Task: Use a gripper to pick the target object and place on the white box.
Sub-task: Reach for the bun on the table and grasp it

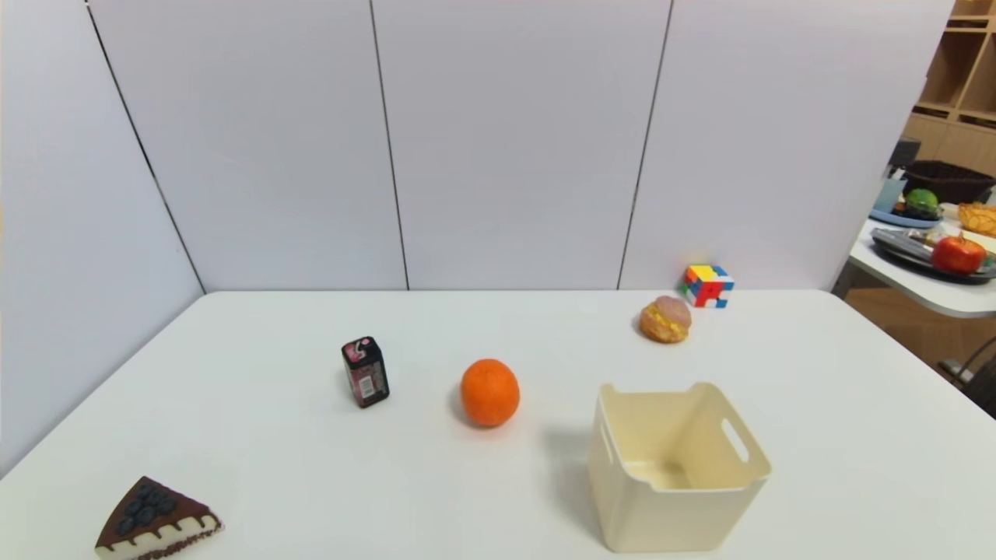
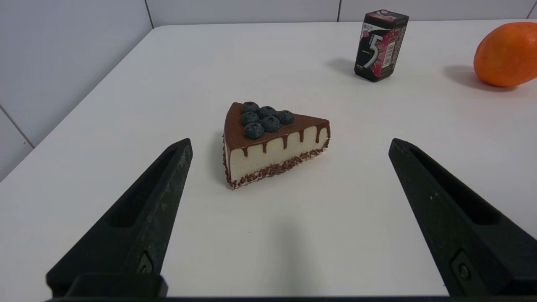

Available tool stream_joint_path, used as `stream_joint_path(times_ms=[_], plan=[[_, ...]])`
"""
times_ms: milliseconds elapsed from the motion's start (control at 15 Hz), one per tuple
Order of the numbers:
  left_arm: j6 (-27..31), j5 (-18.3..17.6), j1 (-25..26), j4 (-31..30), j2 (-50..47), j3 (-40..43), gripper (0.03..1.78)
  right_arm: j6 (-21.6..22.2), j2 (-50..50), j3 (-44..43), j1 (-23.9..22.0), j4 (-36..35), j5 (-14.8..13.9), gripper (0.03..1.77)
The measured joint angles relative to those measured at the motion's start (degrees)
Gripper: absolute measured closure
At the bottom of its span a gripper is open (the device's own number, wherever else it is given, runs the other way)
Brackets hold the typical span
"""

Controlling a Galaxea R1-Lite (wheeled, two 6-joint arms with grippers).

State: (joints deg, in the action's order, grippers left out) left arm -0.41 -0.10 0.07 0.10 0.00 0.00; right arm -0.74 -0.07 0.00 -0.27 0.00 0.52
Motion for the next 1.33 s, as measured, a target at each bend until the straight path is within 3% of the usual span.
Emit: stream_joint_path(times_ms=[333,600,800,1333], plan=[[0.0,0.0,0.0,0.0,0.0,0.0,0.12,-0.3,1.1,-0.9,0.0,2.8,0.3,0.1],[0.0,0.0,0.0,0.0,0.0,0.0,0.12,-0.1,8.3,-8.2,0.1,8.2,0.4,0.1],[0.0,0.0,0.0,0.0,0.0,0.0,0.12,-0.2,20.4,-18.0,0.1,11.3,0.7,0.1],[0.0,0.0,0.0,0.0,0.0,0.0,0.12,-0.2,65.8,-52.3,1.1,20.1,0.8,0.1]])
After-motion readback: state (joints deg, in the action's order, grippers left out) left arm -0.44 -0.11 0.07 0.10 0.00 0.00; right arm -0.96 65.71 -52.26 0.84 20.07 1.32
